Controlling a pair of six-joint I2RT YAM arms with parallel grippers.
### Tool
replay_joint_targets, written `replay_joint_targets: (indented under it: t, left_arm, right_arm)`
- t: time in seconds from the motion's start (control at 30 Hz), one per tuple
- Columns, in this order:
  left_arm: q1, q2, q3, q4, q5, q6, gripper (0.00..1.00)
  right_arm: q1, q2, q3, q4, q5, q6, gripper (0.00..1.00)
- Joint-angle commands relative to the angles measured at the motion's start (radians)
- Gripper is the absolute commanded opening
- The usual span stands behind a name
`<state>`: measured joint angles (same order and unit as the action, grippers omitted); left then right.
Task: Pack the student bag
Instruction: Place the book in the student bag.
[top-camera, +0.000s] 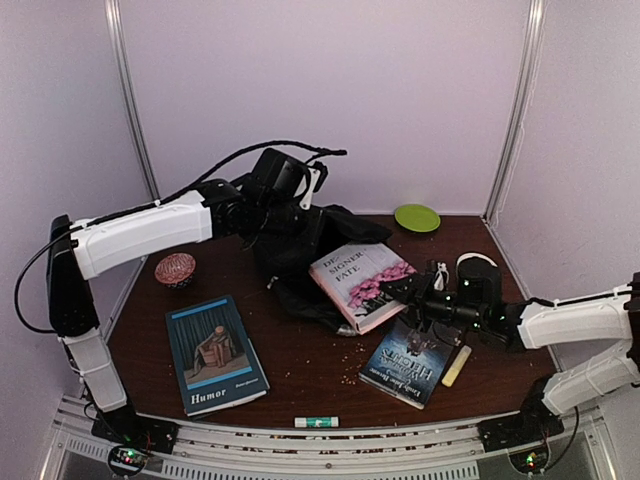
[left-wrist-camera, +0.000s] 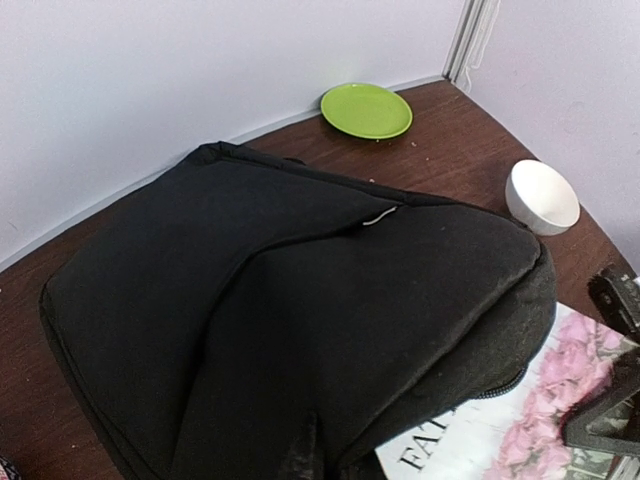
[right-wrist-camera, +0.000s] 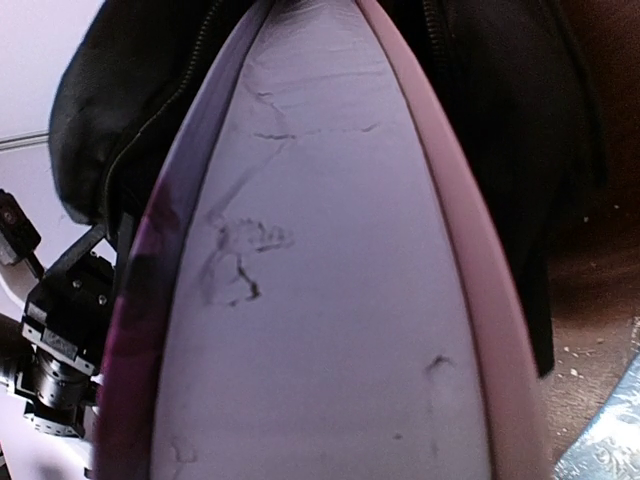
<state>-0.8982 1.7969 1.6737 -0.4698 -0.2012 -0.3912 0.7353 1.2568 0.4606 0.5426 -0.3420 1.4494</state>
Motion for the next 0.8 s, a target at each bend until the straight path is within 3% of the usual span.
replay_joint_targets:
  t: [0.0,0.37,0.6,0.77]
  left_arm:
    - [-0.019,-0.089,0.001,0.202,0.046,-0.039,0.00]
    - [-0.050,-0.155,-0.040,0.245,0.114,-0.075,0.00]
    - [-0.052,-0.172,-0.024,0.241,0.116,-0.044,0.00]
    - [-0.051,-0.161,-0.018,0.271,0.246,-0.060,0.00]
  right_arm:
    - [0.006,0.085,0.099,0.127,-0.019,0.018,0.32]
    - [0.005,0.416,0.347,0.196,-0.010,0.048,0.31]
    - [0.005,0.529,0.429,0.170,-0.020,0.064,0.30]
    - [-0.012,0.603,0.479,0.172,-0.040,0.071,0.31]
